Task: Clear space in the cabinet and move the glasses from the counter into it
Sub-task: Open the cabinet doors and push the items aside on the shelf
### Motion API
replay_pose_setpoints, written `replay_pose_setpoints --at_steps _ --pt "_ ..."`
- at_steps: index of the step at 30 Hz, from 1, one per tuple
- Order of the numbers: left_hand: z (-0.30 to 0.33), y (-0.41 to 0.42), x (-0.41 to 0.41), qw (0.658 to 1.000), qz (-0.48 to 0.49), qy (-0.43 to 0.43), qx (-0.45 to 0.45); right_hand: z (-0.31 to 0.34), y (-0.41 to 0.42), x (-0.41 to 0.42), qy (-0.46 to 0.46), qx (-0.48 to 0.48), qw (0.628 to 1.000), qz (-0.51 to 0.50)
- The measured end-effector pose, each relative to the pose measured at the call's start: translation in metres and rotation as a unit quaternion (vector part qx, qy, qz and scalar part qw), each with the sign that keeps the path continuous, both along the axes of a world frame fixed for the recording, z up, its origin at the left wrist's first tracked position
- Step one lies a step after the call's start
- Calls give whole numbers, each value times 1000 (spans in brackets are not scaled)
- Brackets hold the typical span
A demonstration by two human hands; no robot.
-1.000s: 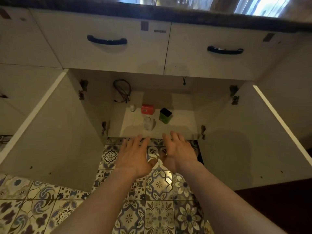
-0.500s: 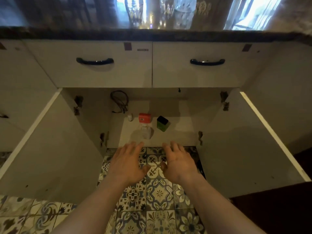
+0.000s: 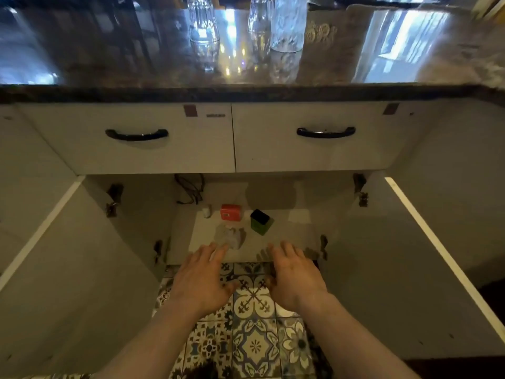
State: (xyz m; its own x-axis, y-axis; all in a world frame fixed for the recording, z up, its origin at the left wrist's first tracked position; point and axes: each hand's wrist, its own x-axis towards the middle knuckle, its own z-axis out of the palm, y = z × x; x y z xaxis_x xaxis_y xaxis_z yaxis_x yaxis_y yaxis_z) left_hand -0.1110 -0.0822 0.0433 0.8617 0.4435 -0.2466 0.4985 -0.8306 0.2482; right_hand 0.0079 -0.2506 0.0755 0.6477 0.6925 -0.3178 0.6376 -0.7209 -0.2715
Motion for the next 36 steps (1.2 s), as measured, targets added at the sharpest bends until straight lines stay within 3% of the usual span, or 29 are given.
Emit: replay_pose_setpoints --at_steps 15,22,30,33,36 --pt "-207 139 111 999 -25 30 -22 -196 167 106 43 -80 996 -8" --pt "-300 176 148 998 -5 59 -33 -296 196 156 46 -63 997 1" --pt "-422 219 202 999 35 -3 -17 -414 220 221 -79 31 996 3" --pt "-452 244 214 997 29 -15 -75 -433 231 251 -151 79 985 2" --pt "-479 263 224 981 -12 -81 -173 -453 239 274 -180 85 980 -16"
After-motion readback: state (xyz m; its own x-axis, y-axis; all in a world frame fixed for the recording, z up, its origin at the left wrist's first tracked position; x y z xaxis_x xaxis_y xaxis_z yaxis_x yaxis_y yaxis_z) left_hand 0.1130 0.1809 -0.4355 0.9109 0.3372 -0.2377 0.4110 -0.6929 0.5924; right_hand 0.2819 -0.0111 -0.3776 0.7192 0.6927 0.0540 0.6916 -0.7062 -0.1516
